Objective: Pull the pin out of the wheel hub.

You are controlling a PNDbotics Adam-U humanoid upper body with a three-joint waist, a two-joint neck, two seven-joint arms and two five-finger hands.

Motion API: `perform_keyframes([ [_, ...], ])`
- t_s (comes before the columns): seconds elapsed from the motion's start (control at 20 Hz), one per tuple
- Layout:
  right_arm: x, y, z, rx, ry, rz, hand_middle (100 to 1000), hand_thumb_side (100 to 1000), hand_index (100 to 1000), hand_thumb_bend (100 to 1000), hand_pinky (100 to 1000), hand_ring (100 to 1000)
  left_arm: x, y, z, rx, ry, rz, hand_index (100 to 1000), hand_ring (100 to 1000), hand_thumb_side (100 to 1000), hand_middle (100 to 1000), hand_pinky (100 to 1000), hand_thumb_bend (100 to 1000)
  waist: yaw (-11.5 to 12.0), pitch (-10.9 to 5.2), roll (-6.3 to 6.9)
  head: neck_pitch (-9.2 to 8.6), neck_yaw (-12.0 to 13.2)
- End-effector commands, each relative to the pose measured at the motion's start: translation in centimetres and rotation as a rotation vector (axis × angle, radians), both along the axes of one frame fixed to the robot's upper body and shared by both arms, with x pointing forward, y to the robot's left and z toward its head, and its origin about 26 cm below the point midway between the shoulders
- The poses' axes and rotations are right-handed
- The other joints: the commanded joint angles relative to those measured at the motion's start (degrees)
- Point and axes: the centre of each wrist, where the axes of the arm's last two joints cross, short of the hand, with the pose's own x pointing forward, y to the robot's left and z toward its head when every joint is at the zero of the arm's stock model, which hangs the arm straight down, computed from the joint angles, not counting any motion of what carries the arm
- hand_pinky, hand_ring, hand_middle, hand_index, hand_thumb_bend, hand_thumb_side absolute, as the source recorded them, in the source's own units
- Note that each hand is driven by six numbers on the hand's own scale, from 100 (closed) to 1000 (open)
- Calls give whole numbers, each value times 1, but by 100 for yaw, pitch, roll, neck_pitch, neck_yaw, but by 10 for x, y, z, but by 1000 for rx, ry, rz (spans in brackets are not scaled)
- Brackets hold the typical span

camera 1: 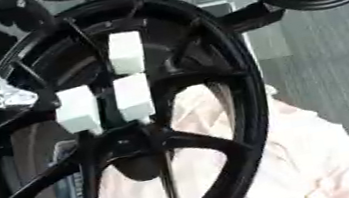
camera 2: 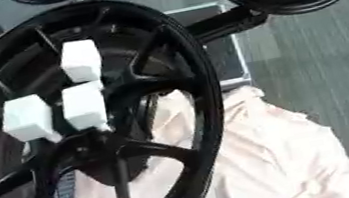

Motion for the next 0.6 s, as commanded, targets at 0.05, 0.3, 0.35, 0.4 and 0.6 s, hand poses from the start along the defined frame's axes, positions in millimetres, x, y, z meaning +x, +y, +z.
perform_keyframes([
  [0.05, -1, -1, 6, -16, -15, 1, 571, 523, 750, 100, 484, 670, -4, -2, 8, 9, -15, -12, 814, 738, 425, 650, 788, 651, 17, -96, -6, 11, 10],
  [0.3, -1, -1, 5, -11, -17, 4, 571, 525, 750, 100, 484, 669, -2, -7, 3, 6, 20, -21, 814, 747, 446, 665, 789, 654, 60, -106, -31, 25, 23],
  [0.35, -1, -1, 5, -11, -17, 4, 571, 524, 750, 100, 484, 669, -2, -8, 1, 7, 30, -22, 816, 756, 451, 679, 792, 657, 65, -108, -35, 28, 22],
  [0.4, -1, -1, 5, -11, -17, 4, 571, 524, 750, 100, 484, 669, -1, -9, 0, 10, 41, -22, 817, 758, 450, 682, 793, 660, 70, -111, -39, 30, 22],
  [0.6, -1, 0, 5, -7, -16, 5, 570, 524, 749, 100, 484, 669, 0, -12, -6, 19, 83, -13, 824, 770, 436, 704, 800, 671, 79, -118, -56, 30, 23],
])
